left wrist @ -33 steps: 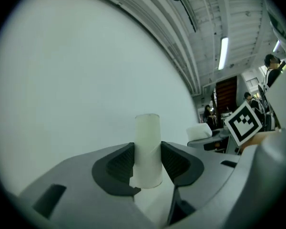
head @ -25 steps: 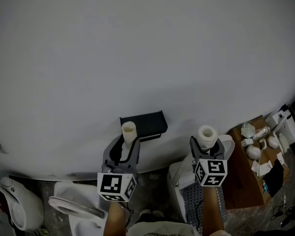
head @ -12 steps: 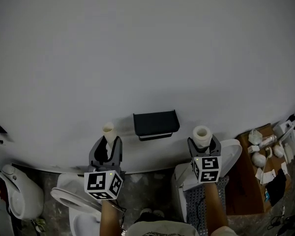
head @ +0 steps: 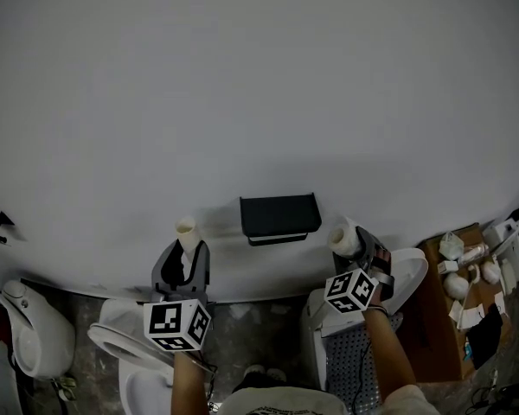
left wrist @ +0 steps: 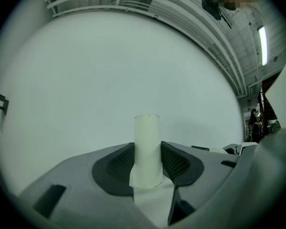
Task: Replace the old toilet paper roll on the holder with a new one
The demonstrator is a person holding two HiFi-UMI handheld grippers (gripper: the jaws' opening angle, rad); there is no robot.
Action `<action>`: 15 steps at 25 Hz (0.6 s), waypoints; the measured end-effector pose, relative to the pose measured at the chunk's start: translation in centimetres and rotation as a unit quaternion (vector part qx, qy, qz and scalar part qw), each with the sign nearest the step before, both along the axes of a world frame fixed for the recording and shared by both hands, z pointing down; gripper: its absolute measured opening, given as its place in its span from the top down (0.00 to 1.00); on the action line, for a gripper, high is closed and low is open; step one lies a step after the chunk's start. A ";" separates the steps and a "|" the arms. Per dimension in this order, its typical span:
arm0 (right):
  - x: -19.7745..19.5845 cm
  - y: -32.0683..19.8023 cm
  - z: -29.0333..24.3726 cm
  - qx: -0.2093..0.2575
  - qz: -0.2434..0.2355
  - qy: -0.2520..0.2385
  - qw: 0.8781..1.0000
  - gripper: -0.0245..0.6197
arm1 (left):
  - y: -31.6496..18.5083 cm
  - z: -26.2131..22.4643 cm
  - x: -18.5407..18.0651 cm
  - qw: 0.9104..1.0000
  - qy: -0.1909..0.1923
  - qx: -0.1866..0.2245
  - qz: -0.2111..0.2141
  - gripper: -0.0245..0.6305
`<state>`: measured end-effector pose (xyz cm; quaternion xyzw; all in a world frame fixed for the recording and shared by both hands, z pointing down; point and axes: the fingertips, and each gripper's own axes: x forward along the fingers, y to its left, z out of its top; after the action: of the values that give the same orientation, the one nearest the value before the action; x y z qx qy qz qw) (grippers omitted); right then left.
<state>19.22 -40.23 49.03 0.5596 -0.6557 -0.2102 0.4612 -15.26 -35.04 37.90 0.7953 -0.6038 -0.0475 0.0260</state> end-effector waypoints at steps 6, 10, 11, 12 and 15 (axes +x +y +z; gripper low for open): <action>-1.3 -1.6 1.2 -0.014 -0.040 0.122 0.992 0.48 | 0.4 0.5 -0.3 1.000 -0.002 -0.006 -0.006 0.69; -1.9 -1.9 1.8 -0.022 -0.049 0.130 0.990 0.48 | 0.6 0.8 -0.3 1.000 -0.003 -0.008 -0.009 0.69; -2.2 -1.8 1.8 -0.022 -0.049 0.128 0.990 0.48 | 0.7 0.8 -0.3 1.000 -0.003 -0.008 -0.009 0.69; -2.5 -1.8 1.9 -0.022 -0.051 0.127 0.990 0.48 | 0.7 0.8 -0.3 1.000 -0.003 -0.008 -0.009 0.69; -3.2 -1.8 2.4 -0.022 -0.060 0.142 0.988 0.48 | 0.9 0.8 -0.1 1.000 -0.003 -0.008 -0.008 0.69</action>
<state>15.99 -42.00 51.41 0.4735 -0.6201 -0.3002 0.5488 -15.39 -34.10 38.65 0.7902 -0.6107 -0.0408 0.0301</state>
